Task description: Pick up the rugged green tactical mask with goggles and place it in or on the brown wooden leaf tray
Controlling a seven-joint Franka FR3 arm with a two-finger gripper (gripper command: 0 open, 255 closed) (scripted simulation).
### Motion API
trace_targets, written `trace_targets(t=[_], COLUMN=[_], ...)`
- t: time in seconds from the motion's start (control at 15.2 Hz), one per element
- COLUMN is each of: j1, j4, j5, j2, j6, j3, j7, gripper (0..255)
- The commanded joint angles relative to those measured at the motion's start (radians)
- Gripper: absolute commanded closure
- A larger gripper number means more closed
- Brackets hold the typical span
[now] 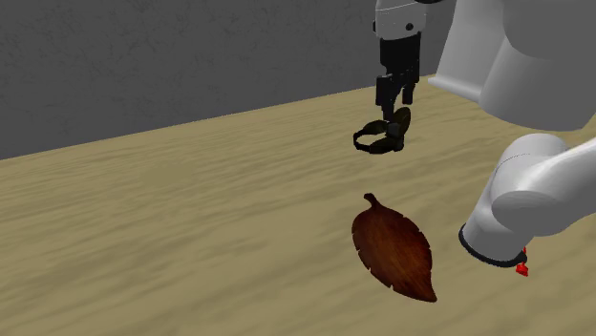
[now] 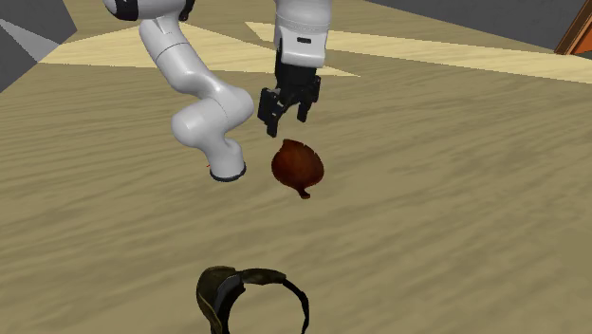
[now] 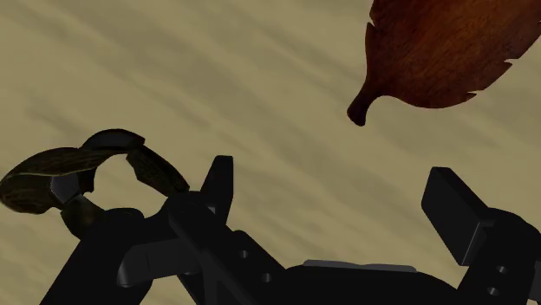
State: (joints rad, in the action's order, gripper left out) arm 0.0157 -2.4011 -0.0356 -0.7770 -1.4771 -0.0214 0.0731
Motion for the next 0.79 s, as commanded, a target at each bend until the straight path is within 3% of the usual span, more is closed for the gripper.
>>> trace_targets(t=[0.0, 0.73], j1=[0.0, 0.058], j4=[0.0, -0.102], j5=[0.0, -0.11], j2=[0.0, 0.237], j6=[0.0, -0.358], j3=[0.0, 0.126], j7=[0.0, -0.121], gripper=[0, 0])
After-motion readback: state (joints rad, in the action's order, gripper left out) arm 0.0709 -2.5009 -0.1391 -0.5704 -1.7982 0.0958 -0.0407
